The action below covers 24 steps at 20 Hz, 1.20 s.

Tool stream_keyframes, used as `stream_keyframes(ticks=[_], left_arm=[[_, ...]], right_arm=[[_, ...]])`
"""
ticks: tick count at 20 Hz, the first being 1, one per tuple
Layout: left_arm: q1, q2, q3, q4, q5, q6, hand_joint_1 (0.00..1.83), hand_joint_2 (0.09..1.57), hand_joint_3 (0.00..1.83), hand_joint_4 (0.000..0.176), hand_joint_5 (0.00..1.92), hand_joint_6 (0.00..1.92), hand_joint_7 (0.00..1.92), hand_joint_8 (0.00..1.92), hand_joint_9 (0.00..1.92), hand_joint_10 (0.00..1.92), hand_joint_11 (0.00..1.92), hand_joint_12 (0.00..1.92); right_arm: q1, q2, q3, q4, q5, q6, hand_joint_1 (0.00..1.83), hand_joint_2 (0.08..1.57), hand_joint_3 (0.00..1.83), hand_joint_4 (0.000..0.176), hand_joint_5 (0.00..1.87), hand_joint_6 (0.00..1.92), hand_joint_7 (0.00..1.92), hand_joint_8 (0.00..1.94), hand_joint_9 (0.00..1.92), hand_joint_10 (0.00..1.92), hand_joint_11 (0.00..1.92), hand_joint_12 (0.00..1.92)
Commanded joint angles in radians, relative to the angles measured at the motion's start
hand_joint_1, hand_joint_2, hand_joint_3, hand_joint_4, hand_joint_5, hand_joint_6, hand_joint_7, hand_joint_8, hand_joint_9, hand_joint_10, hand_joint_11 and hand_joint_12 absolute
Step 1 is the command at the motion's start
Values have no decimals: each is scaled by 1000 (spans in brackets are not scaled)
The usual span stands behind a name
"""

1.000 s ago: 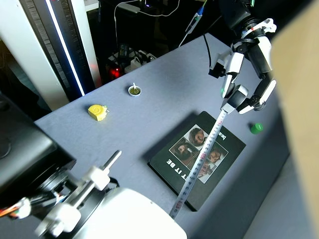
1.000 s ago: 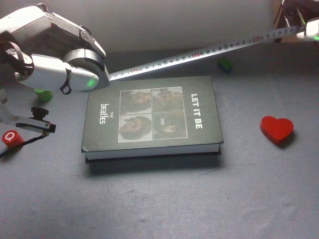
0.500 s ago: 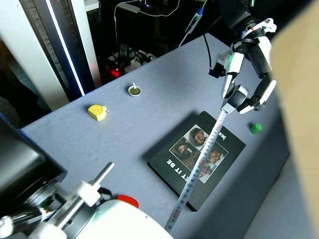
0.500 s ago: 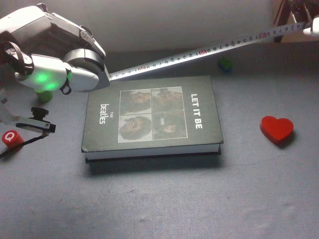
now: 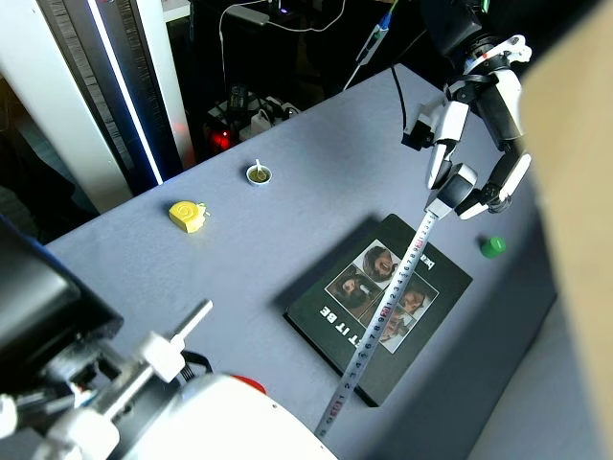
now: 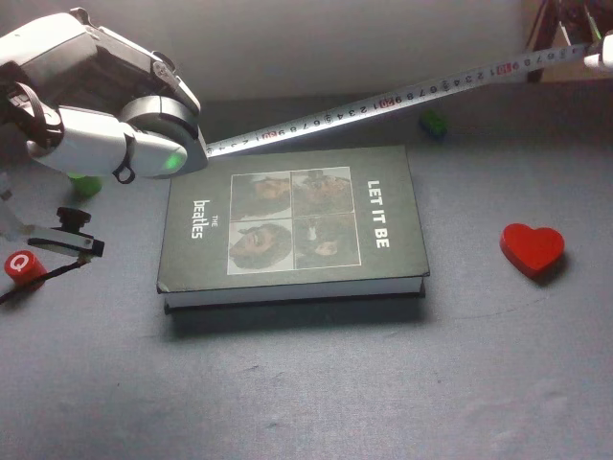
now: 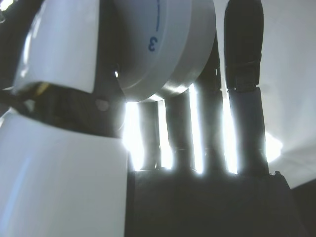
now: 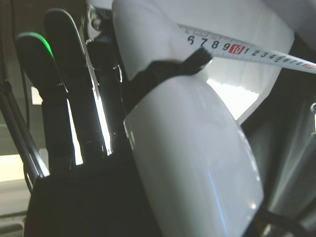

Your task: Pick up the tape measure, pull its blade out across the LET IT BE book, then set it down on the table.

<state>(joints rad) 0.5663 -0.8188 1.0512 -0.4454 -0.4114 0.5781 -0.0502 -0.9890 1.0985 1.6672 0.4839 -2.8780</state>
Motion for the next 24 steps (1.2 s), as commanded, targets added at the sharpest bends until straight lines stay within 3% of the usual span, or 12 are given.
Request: stream_keyframes(ticks=[1,2,3,4,6,8,11,17,19,24], left_arm=[[-5,8,7,5,-112,-7,1388,1074,0,0,1045,701,1032,885,1015,1124,945,997],[-4,8,7,6,-112,-7,1387,1075,0,0,1044,701,1031,887,1014,1125,944,996],[-4,8,7,7,-112,-7,1388,1075,0,0,1044,704,1031,886,1014,1125,944,997],[-4,8,7,7,-112,-7,1387,1075,0,0,1046,708,1032,883,1013,1125,943,997],[-5,8,6,8,-112,-7,1387,1074,0,0,1048,712,1033,879,1009,1126,941,999],[0,9,5,8,-112,-7,1387,1074,0,0,1051,720,1035,872,1009,1124,939,1001],[22,22,-3,26,-112,-31,1387,1073,0,0,1049,723,1038,867,1011,1121,938,1000],[85,47,4,137,-115,-145,1388,1073,0,0,1032,732,1065,856,997,1128,938,1005],[119,44,32,185,-117,-201,1388,1073,0,0,1032,733,1066,852,997,1129,949,1010],[171,17,113,212,-125,-262,1389,1072,0,0,1018,753,1073,833,1012,1116,963,1013]], right_arm=[[14,10,1,-56,25,-8,1173,1197,5,0,749,1263,898,1195,755,836,532,1319],[11,9,-2,-55,27,-4,983,1176,0,0,680,628,774,623,683,649,451,1212],[9,11,-8,-55,28,-2,801,1182,0,0,606,239,700,236,616,338,335,1093],[8,13,-12,-55,26,-3,654,1165,0,0,516,68,587,58,521,135,213,1017],[7,15,-15,-55,24,-3,452,1123,0,0,350,2,332,1,283,8,19,915],[3,15,-16,-55,24,-3,290,1077,0,8,239,0,202,1,151,0,0,674],[-17,31,-54,-55,17,-2,137,1040,0,17,114,0,106,0,81,0,0,501],[-7,66,-183,-55,55,25,55,1046,2,19,47,0,53,0,26,0,0,396],[1,75,-234,-55,93,43,54,1044,1,20,43,0,51,0,26,0,0,394],[1,85,-334,-75,158,78,54,1045,1,19,39,0,44,0,25,0,0,394]])
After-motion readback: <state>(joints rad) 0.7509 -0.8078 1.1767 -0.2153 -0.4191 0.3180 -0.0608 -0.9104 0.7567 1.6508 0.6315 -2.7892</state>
